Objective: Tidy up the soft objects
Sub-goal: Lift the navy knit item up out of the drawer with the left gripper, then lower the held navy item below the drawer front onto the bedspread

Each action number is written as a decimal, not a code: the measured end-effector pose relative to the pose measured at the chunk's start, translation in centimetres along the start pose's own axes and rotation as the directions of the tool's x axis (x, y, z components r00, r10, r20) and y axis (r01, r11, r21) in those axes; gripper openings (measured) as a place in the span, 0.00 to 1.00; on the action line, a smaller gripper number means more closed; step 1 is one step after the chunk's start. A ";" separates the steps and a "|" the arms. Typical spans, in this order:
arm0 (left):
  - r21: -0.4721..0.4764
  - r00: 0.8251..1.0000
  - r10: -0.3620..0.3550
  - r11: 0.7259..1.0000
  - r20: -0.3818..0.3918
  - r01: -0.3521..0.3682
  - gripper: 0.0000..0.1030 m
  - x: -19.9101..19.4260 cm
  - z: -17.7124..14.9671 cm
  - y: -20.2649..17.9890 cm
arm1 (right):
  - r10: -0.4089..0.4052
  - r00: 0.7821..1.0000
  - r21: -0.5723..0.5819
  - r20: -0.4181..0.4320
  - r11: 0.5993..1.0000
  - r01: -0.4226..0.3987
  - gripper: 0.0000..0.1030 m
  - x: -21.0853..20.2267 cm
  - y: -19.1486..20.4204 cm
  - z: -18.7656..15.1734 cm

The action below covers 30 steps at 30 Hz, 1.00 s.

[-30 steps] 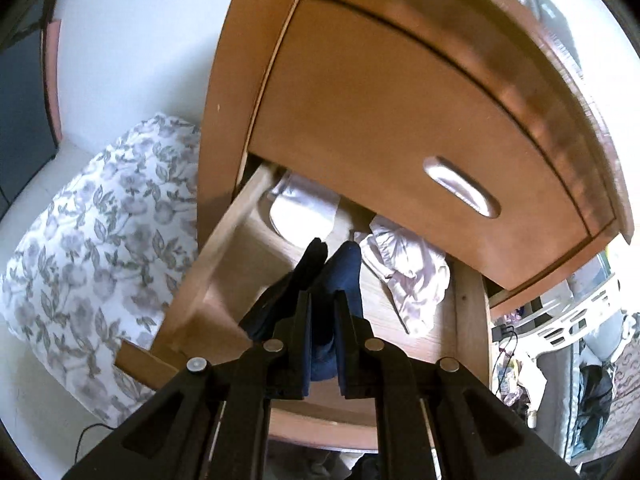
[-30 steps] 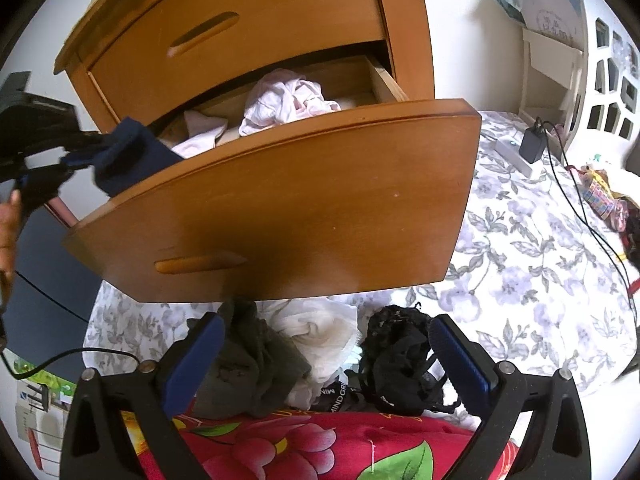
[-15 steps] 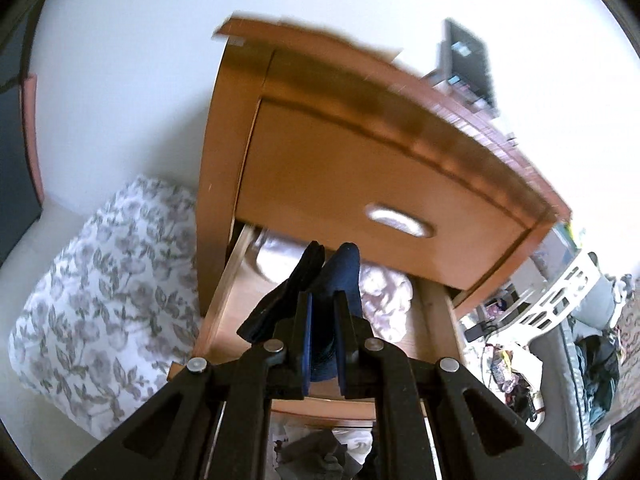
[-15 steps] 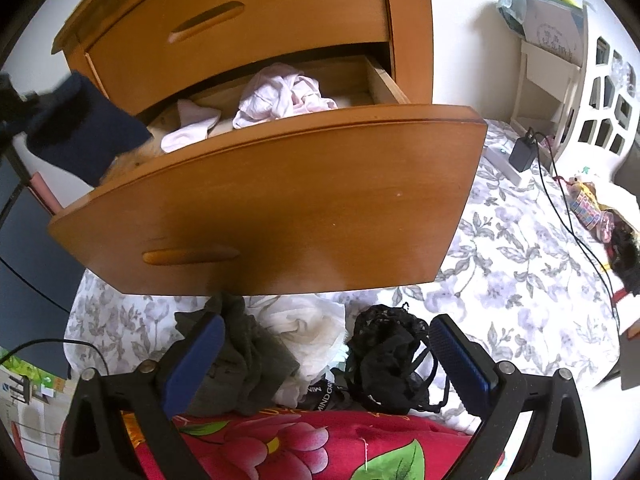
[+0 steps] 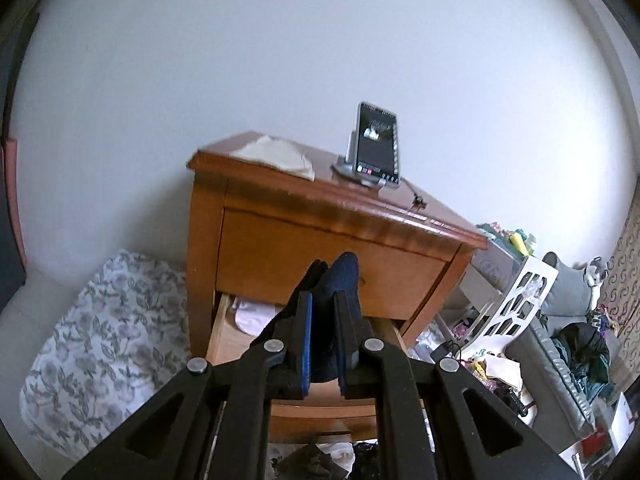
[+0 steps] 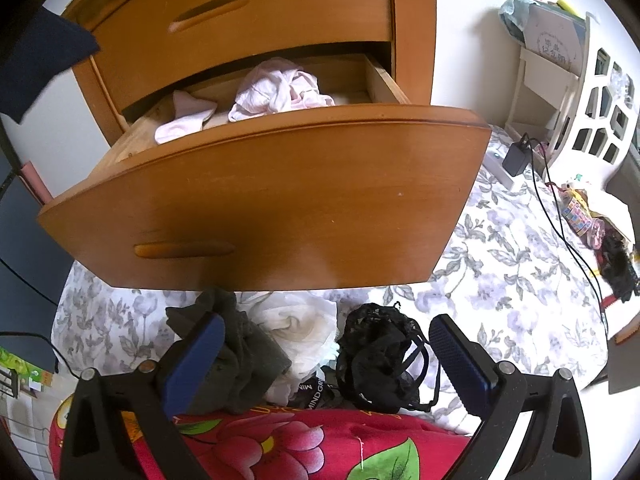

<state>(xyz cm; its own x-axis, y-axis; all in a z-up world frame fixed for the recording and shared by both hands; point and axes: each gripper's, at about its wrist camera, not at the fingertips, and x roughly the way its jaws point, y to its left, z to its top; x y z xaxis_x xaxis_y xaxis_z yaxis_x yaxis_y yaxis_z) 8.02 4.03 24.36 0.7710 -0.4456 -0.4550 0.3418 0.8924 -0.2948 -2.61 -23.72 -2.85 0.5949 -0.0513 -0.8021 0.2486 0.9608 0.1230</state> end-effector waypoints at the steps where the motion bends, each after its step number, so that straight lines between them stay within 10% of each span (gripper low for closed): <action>1: 0.005 1.000 -0.002 1.000 0.008 0.002 0.09 -0.5 0.1 0.0 | -0.001 1.000 -0.001 0.000 1.000 0.001 1.00 0.0 0.0 0.0; 18: 0.079 0.998 0.041 0.996 0.057 -0.045 0.09 -5.3 -2.4 1.3 | -0.034 0.999 -0.020 -0.007 0.999 0.034 1.00 0.1 0.2 0.0; 30: 0.106 0.992 0.033 0.994 -0.120 -0.021 0.09 -1.4 -8.0 1.4 | -0.039 0.999 -0.023 -0.012 0.999 0.039 1.00 0.2 0.3 -0.1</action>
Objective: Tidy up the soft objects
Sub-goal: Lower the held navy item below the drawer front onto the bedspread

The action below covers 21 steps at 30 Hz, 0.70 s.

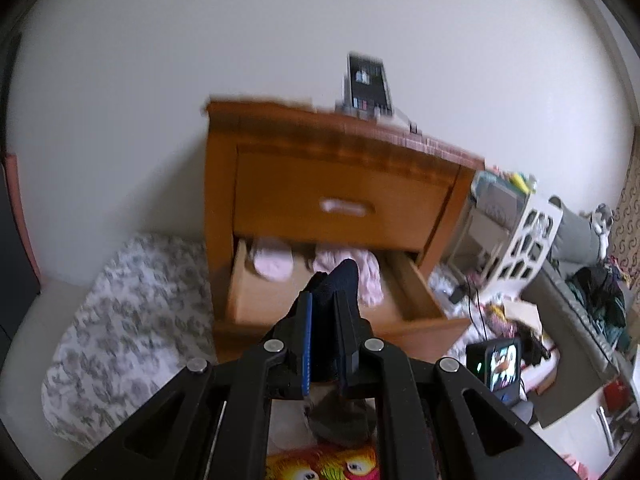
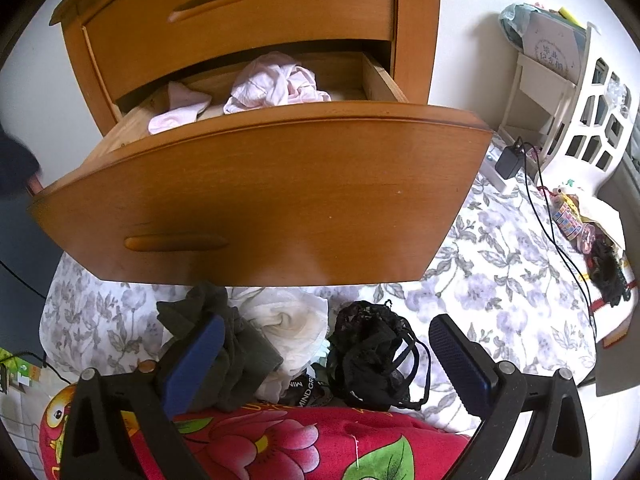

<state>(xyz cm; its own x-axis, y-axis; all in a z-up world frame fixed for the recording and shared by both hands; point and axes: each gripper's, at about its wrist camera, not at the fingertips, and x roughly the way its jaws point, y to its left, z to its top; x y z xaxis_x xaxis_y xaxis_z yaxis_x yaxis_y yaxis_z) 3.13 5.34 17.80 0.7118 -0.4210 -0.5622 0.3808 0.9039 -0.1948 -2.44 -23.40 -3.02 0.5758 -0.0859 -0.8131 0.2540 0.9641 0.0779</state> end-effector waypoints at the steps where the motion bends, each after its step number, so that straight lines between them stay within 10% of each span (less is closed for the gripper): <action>1: 0.000 1.000 0.000 1.000 -0.016 0.000 0.09 0.6 -0.4 0.0 | 0.001 1.000 0.001 -0.001 1.000 -0.001 1.00 0.0 0.0 0.0; 21: 0.128 0.945 0.072 0.991 -0.320 -0.032 0.10 13.9 -8.6 -4.2 | 0.009 1.000 0.005 -0.002 1.000 -0.009 1.00 0.0 -0.1 0.0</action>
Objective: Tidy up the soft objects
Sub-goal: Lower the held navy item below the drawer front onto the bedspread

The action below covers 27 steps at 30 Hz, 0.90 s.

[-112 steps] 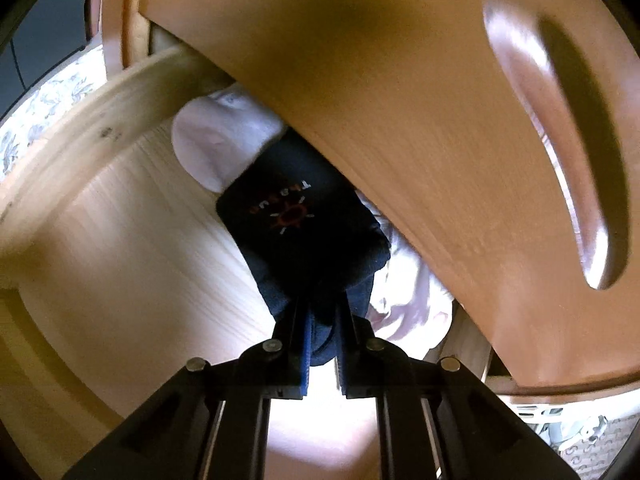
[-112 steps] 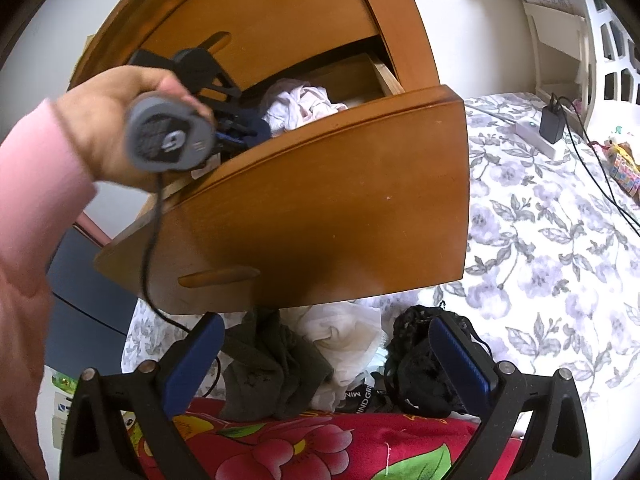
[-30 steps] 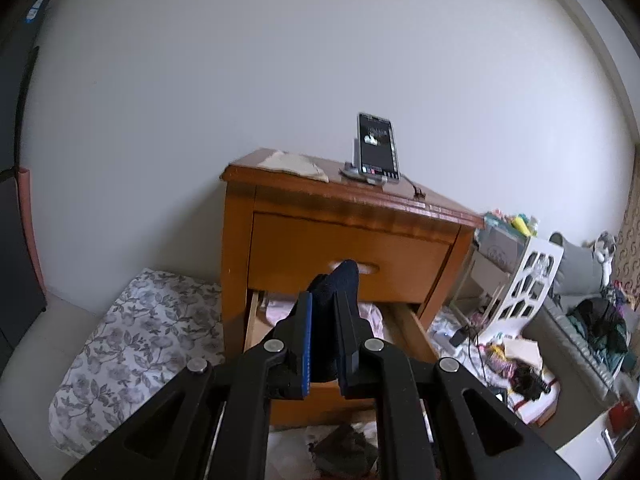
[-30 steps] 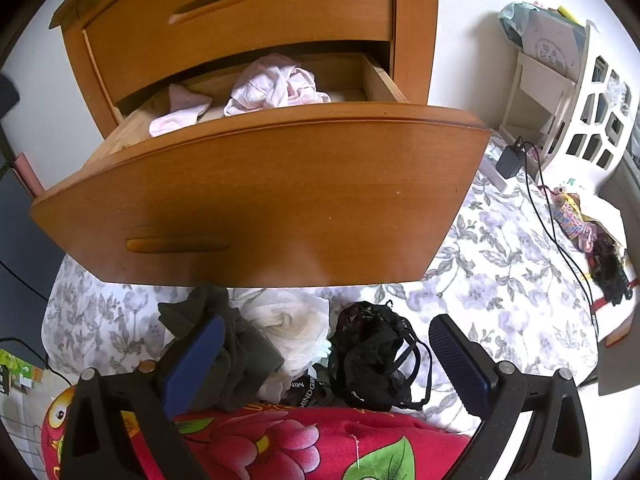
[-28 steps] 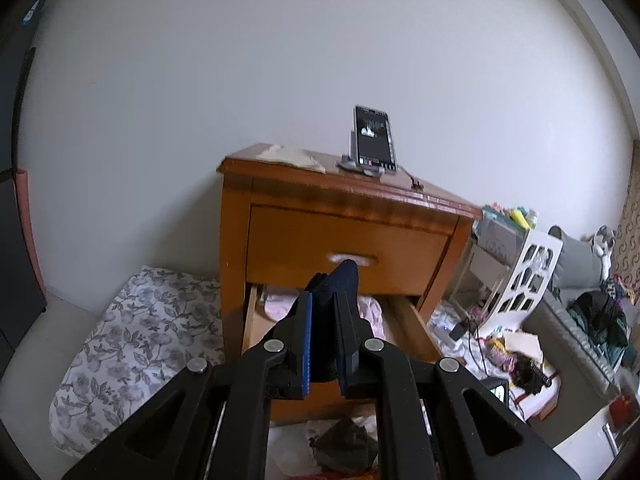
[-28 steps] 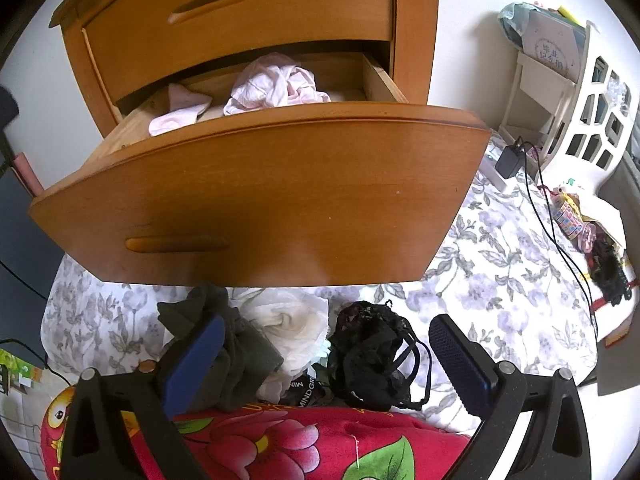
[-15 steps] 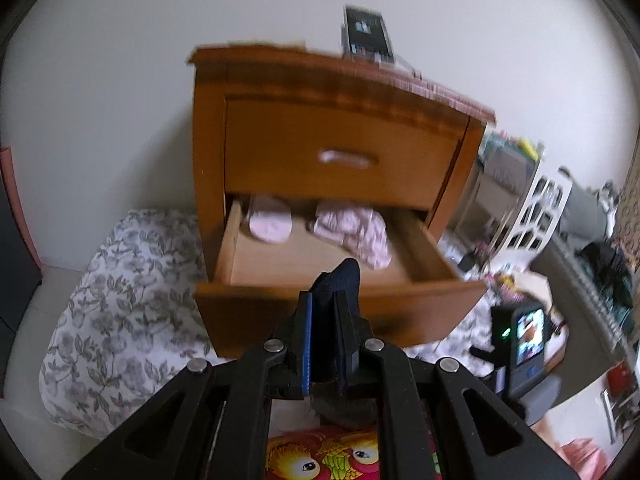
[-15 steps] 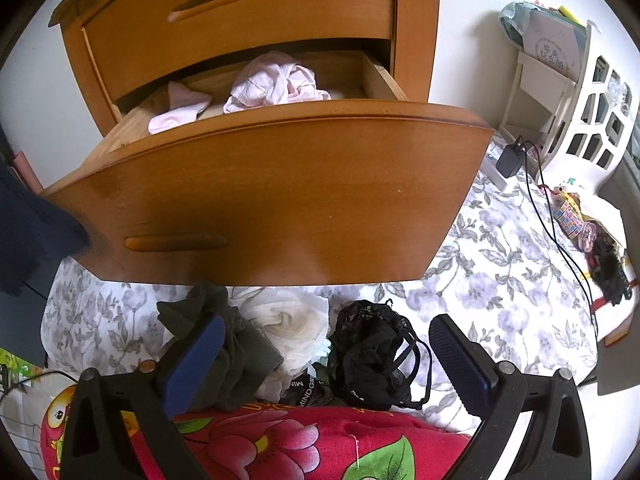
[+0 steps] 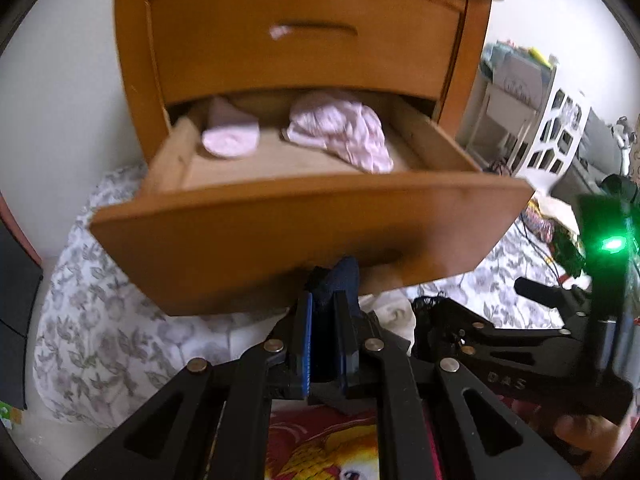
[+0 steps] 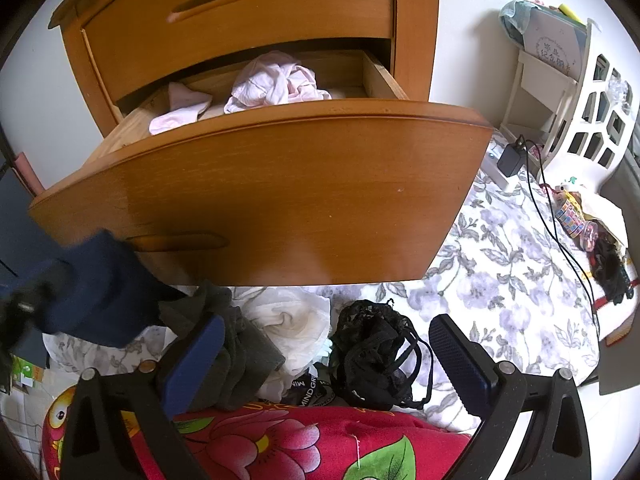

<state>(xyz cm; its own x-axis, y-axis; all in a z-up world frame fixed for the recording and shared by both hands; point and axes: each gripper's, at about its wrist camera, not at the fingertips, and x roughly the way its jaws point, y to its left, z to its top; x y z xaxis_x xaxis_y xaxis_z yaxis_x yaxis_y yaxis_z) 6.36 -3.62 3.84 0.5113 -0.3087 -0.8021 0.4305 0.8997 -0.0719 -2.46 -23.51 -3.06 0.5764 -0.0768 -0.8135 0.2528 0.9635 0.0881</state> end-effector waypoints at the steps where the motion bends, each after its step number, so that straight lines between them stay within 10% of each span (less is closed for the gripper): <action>1: 0.005 1.000 -0.001 1.000 -0.015 0.001 0.10 0.6 0.0 -0.2 | 0.001 1.000 0.001 0.000 1.000 -0.001 1.00 0.0 0.0 0.0; 22: -0.062 0.963 -0.084 0.996 -0.258 0.070 0.11 7.6 -0.9 -0.2 | 0.002 1.000 0.002 -0.001 1.000 -0.002 1.00 0.0 -0.1 0.0; 27: -0.077 0.965 -0.093 0.994 -0.244 0.076 0.37 7.1 -1.1 0.1 | 0.006 1.000 0.004 -0.003 1.000 -0.006 1.00 0.0 -0.2 0.0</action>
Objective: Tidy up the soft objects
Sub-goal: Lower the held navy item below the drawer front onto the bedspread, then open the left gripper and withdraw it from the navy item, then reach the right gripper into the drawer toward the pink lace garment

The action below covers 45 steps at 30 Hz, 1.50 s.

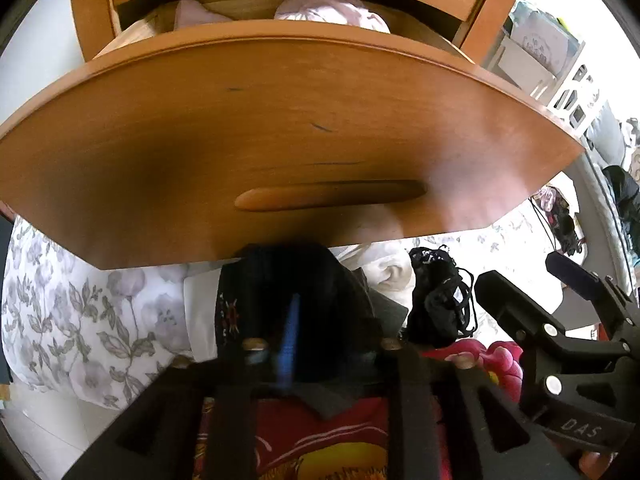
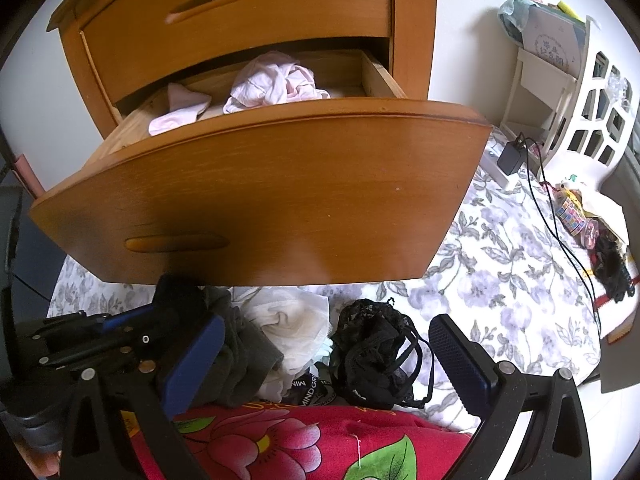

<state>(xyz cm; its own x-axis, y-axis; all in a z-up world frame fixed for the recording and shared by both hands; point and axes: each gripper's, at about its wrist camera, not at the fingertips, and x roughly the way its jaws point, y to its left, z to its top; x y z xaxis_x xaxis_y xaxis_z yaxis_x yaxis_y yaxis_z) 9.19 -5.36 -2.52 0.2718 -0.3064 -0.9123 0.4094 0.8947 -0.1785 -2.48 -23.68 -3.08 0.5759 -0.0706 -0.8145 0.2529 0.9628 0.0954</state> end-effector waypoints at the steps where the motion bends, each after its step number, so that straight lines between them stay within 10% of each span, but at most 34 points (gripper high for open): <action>1: -0.004 1.000 0.000 1.000 0.004 0.000 0.39 -0.2 0.0 0.1 | 0.000 1.000 0.000 0.000 1.000 0.000 1.00 0.0 0.0 0.0; 12: -0.051 0.989 0.057 0.997 0.135 -0.050 0.57 -4.7 -0.6 2.2 | 0.006 1.000 0.005 -0.001 1.000 -0.006 1.00 0.0 -0.1 -0.1; 24: -0.128 0.892 0.303 0.953 0.335 -0.275 0.95 -8.2 -1.0 5.3 | -0.003 1.000 -0.002 -0.002 1.000 0.003 1.00 0.1 0.0 -0.1; 45: -0.171 0.839 0.263 0.964 0.477 -0.204 0.99 -10.2 -2.1 5.8 | 0.001 1.000 -0.009 0.001 1.000 -0.001 1.00 -0.1 0.0 0.0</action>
<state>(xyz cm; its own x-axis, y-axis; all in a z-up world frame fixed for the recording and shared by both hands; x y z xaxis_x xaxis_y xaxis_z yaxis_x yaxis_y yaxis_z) 6.97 3.61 5.02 0.7507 -0.1770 -0.6365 0.1898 0.9806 -0.0489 -2.53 -23.64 -2.99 0.5768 -0.0696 -0.8139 0.2449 0.9652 0.0911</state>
